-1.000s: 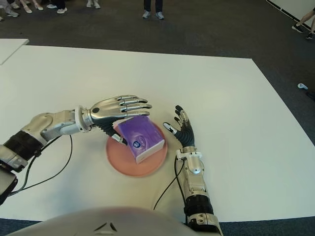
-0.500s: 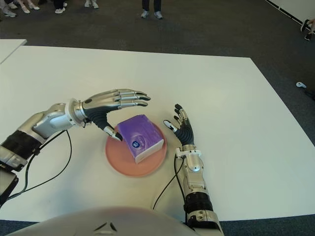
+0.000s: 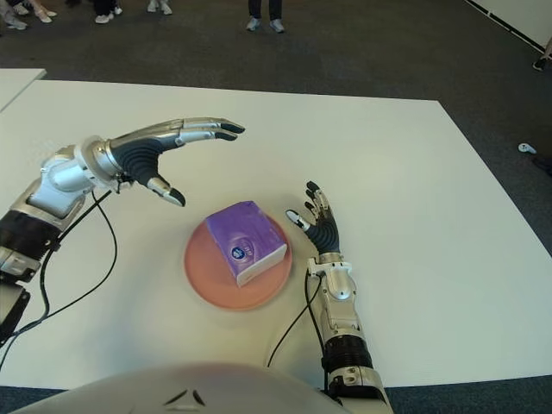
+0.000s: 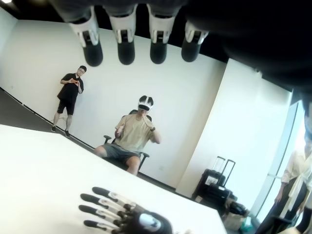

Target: Put the tissue paper into the plate.

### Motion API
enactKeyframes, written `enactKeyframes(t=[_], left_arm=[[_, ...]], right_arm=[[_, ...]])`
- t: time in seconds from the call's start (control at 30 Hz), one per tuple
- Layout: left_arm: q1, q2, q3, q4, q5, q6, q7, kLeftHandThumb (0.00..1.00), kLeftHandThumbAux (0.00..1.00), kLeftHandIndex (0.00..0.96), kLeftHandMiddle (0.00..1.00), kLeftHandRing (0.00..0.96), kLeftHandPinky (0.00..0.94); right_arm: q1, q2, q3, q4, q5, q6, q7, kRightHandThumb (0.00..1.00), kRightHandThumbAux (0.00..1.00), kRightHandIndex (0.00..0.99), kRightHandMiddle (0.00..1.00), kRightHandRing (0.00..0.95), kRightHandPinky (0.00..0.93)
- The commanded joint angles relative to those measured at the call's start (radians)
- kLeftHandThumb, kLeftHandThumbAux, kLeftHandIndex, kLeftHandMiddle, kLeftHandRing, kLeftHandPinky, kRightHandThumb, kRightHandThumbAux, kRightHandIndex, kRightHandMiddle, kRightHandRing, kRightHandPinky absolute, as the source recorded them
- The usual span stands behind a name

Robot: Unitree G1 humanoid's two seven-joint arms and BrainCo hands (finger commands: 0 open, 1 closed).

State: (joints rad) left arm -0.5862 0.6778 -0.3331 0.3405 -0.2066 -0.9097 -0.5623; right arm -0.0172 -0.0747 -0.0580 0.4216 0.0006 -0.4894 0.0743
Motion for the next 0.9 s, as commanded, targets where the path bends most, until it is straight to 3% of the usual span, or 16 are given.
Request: enactKeyframes(t=[0.03, 0.2, 0.4, 0.6, 0.8, 0.9], left_arm=[[0.031, -0.050, 0.050, -0.009, -0.110, 0.045, -0.077, 0.127, 0.411, 0.000, 0.000, 0.000, 0.000], [0.030, -0.117, 0.113, 0.052, -0.148, 0.054, -0.106, 0.099, 0.452, 0.000, 0.000, 0.000, 0.000], [-0.005, -0.171, 0.218, 0.123, -0.020, 0.099, 0.023, 0.098, 0.380, 0.000, 0.000, 0.000, 0.000], [0.082, -0.259, 0.320, 0.205, 0.013, 0.093, 0.156, 0.061, 0.298, 0.000, 0.000, 0.000, 0.000], [0.077, -0.328, 0.382, 0.254, 0.116, 0.128, 0.334, 0.013, 0.306, 0.000, 0.000, 0.000, 0.000], [0.071, -0.365, 0.393, 0.334, 0.173, 0.100, 0.412, 0.004, 0.322, 0.000, 0.000, 0.000, 0.000]], right_arm=[[0.028, 0.009, 0.004, 0.043, -0.002, 0.024, -0.006, 0.000, 0.581, 0.000, 0.000, 0.000, 0.000], [0.026, 0.009, 0.004, 0.042, 0.000, 0.030, -0.008, 0.000, 0.577, 0.000, 0.000, 0.000, 0.000], [0.028, 0.013, 0.003, 0.041, 0.003, 0.023, -0.011, 0.000, 0.581, 0.000, 0.000, 0.000, 0.000], [0.029, 0.017, 0.005, 0.043, -0.001, 0.015, -0.015, 0.000, 0.585, 0.000, 0.000, 0.000, 0.000], [0.030, 0.016, 0.007, 0.037, -0.007, 0.015, -0.019, 0.000, 0.574, 0.000, 0.000, 0.000, 0.000], [0.032, 0.015, 0.008, 0.032, -0.008, 0.015, -0.021, 0.000, 0.572, 0.000, 0.000, 0.000, 0.000]])
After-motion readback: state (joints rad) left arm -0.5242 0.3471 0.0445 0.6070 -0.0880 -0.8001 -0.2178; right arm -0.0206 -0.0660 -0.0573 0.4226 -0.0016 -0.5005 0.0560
